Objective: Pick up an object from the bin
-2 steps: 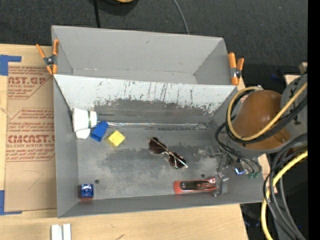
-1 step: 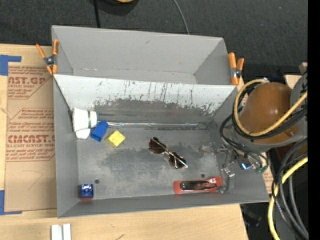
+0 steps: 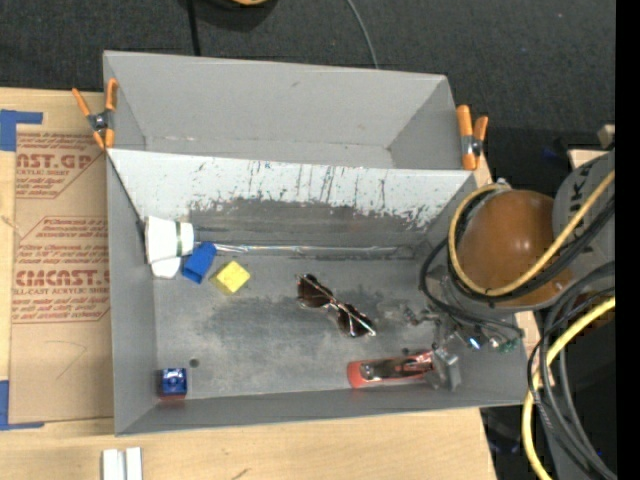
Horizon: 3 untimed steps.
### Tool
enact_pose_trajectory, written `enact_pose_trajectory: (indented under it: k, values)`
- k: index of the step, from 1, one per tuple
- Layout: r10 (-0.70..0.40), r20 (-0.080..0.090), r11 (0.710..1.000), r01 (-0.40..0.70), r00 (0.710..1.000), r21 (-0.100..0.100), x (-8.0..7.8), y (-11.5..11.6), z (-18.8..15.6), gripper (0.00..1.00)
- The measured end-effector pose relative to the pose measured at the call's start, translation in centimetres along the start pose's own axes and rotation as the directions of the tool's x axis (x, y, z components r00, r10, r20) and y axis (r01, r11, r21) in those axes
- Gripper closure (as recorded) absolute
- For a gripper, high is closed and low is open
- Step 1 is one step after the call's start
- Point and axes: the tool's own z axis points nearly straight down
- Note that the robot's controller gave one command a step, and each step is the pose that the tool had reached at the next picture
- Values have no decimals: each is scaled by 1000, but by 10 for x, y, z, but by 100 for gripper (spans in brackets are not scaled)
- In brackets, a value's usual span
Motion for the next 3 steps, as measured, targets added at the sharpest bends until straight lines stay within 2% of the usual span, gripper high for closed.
enact_pose_trajectory:
  k: [1, 3]
  values:
    - [118, -6, 993, -118, 993, -5, 1, 7, 11, 100]
    - [117, -6, 993, -117, 993, -4, 0, 8, 10, 100]
